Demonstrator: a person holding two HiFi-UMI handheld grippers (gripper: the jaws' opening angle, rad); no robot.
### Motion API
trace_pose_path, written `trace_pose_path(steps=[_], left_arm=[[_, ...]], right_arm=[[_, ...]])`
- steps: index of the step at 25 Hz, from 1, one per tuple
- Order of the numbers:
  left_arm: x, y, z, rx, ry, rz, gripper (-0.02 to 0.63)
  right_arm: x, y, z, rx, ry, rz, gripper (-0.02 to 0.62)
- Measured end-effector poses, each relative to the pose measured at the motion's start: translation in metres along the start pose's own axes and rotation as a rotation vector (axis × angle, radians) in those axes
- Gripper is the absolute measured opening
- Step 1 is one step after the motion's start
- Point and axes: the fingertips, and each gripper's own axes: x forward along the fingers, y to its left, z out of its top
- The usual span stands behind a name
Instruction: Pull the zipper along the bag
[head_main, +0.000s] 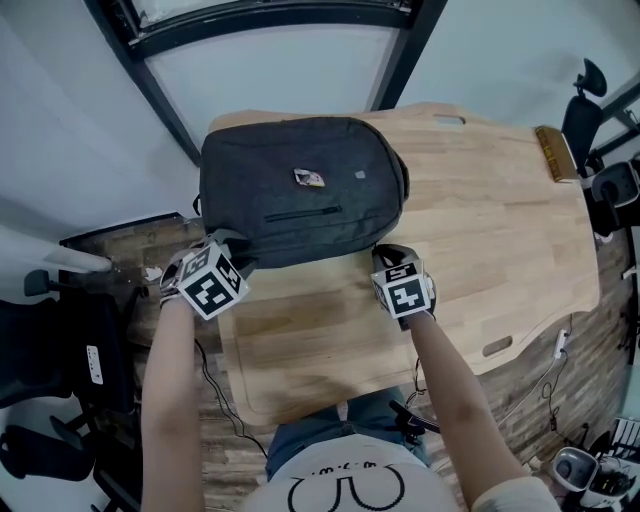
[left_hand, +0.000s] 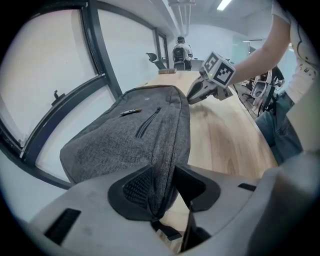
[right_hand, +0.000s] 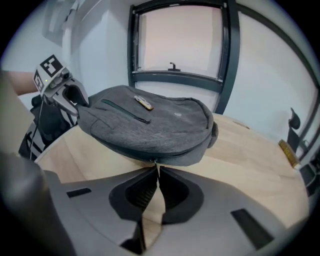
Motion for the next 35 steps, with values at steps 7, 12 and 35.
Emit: trace_pose_path(steps=[7, 12, 35], left_arm=[[0.003, 0.0, 0.001, 0.005, 0.032, 0.022, 0.14], [0.007, -0.001, 0.003, -0.023, 0.061, 0.064, 0.141], [0.046, -0.135, 0.107, 0.068, 0.046, 0.059, 0.181]], right_arm=[[0.011, -0.057, 0.005, 0.024, 0.005, 0.003, 0.075], [0.014, -0.057, 0.007, -0.014, 0.012, 0.081, 0.058], [-0.052, 0.092, -0.058, -0.005, 0.089, 0.566, 0.057]])
